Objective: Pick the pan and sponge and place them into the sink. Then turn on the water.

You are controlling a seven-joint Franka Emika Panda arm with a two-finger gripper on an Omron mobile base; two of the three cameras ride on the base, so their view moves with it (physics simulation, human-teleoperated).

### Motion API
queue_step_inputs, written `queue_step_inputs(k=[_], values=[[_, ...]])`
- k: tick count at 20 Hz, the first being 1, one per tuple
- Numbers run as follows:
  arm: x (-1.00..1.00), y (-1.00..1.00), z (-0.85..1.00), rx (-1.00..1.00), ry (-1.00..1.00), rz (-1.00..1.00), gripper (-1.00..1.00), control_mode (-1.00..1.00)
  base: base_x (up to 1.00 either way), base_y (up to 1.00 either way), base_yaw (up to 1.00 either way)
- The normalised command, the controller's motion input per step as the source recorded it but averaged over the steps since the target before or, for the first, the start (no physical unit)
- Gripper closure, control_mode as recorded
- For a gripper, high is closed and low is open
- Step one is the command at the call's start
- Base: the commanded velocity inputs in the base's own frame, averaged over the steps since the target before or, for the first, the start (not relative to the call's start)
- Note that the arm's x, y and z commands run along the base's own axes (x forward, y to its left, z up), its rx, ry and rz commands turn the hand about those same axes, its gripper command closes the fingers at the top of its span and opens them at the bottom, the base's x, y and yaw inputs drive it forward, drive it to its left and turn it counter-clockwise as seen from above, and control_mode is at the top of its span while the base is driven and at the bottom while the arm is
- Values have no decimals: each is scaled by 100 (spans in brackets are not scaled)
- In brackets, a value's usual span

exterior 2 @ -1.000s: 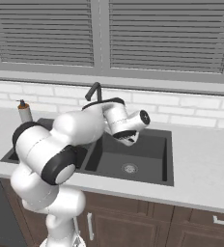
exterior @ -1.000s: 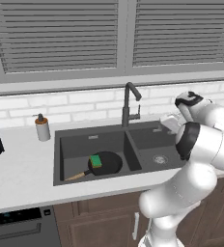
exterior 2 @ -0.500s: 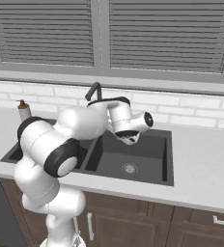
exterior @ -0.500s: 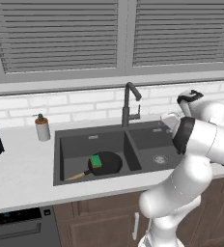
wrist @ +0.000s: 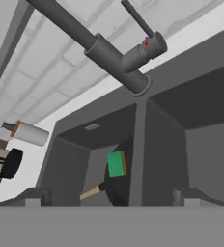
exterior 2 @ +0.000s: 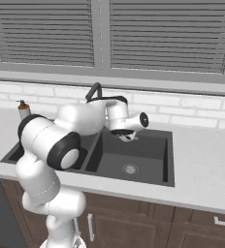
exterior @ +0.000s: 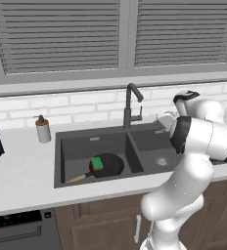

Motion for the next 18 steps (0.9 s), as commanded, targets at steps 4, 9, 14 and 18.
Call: queue_step_inputs(k=[4, 9, 14, 18], values=[[46, 1, 0, 10, 0, -11, -100, -100, 0, 0, 0], [41, 2, 0, 7, 0, -10, -100, -100, 0, 0, 0], [27, 2, -10, 4, 0, -3, -100, -100, 0, 0, 0], [25, 3, -11, 4, 0, 0, -100, -100, 0, 0, 0]])
